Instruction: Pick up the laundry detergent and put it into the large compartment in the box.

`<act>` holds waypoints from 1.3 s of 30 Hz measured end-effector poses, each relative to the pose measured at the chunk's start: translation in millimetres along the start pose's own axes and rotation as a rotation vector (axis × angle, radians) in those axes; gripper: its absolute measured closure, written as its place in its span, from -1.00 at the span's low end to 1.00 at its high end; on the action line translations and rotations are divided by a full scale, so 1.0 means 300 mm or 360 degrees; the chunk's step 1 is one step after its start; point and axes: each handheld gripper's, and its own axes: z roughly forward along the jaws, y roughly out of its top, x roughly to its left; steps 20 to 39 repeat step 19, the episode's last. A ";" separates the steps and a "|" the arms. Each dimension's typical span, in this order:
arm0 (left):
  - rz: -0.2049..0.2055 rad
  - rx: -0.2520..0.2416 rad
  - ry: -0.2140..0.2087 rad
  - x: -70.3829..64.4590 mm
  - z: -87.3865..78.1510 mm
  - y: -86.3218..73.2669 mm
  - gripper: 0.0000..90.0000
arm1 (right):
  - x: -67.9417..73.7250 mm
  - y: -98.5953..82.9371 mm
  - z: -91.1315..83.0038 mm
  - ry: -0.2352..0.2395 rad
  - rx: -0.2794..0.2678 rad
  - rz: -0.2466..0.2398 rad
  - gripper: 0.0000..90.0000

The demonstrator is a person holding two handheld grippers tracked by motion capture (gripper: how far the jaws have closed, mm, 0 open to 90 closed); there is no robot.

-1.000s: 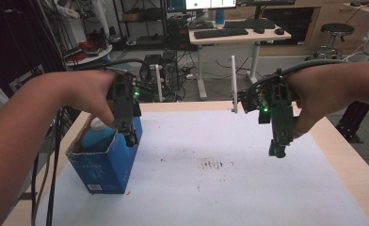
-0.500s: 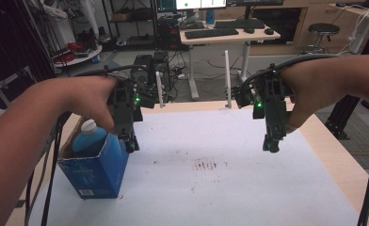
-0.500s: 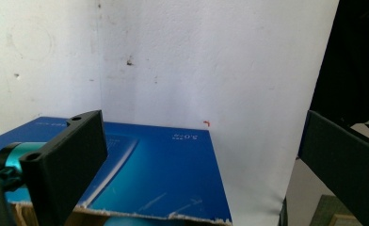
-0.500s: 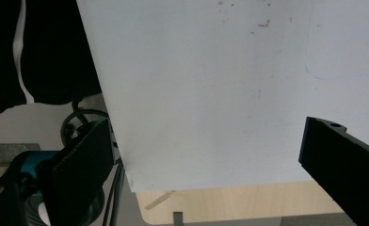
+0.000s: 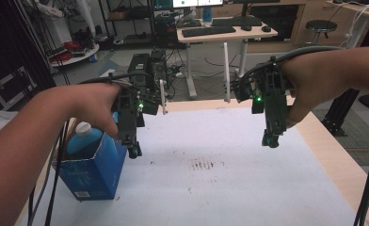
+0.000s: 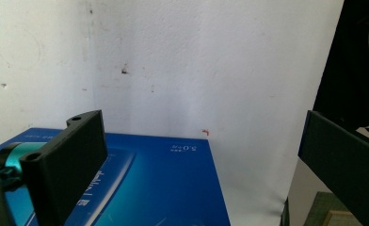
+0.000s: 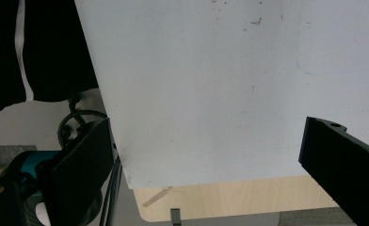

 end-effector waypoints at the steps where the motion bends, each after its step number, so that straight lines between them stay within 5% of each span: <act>1: 0.0000 0.0000 0.0000 0.000 0.000 0.000 -0.96 | 0.000 0.000 0.000 0.0000 0.0000 0.0000 -0.93; 39: 0.0019 -0.0005 0.0003 -0.009 -0.024 0.006 -0.96 | -0.004 0.008 0.008 0.0003 -0.0003 -0.0011 -0.93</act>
